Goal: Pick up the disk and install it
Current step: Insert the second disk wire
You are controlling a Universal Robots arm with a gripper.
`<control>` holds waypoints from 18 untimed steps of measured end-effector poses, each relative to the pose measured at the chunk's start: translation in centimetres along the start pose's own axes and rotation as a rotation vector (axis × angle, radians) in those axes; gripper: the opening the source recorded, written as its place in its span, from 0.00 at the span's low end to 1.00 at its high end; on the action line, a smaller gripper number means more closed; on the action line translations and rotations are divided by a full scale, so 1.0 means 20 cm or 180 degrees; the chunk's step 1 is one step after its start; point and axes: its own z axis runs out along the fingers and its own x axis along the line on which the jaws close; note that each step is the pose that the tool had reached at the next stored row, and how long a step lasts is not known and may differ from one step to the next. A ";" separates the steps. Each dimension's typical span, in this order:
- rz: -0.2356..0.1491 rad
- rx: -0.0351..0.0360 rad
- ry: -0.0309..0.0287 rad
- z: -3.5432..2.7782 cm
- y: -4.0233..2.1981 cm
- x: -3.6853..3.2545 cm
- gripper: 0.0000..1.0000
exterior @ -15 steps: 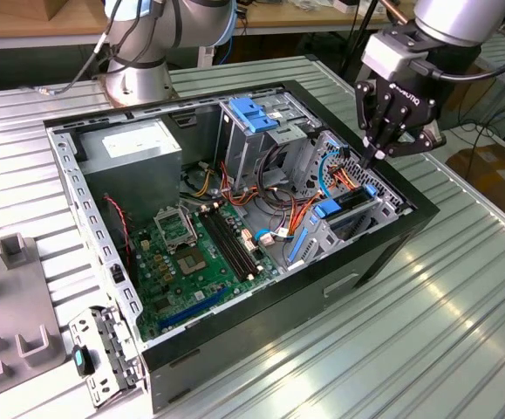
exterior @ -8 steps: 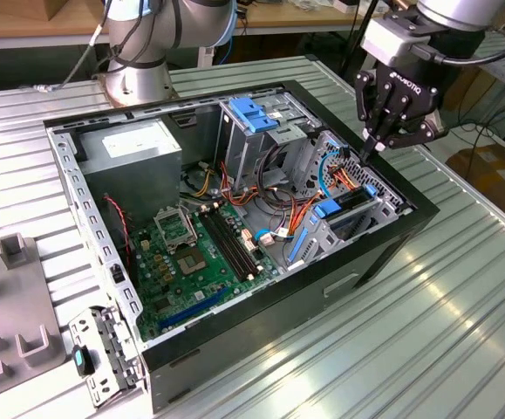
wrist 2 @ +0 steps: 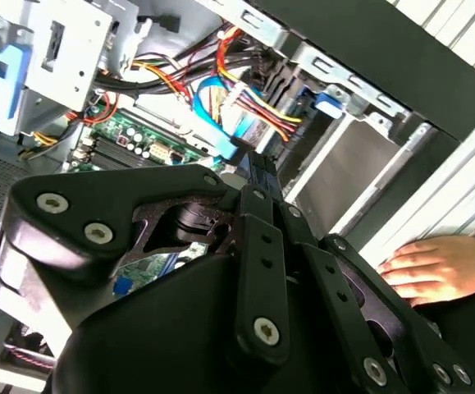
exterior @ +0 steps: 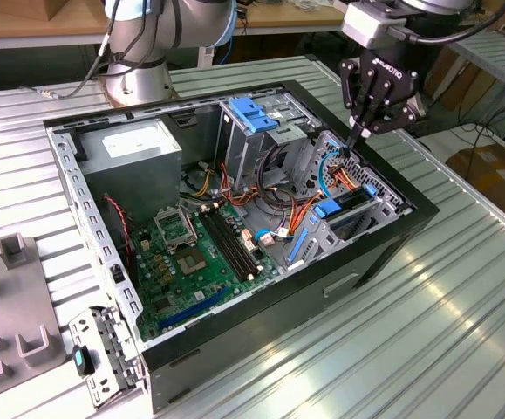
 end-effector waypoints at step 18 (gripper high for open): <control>-0.0001 -0.0024 0.0012 0.004 0.000 -0.012 0.17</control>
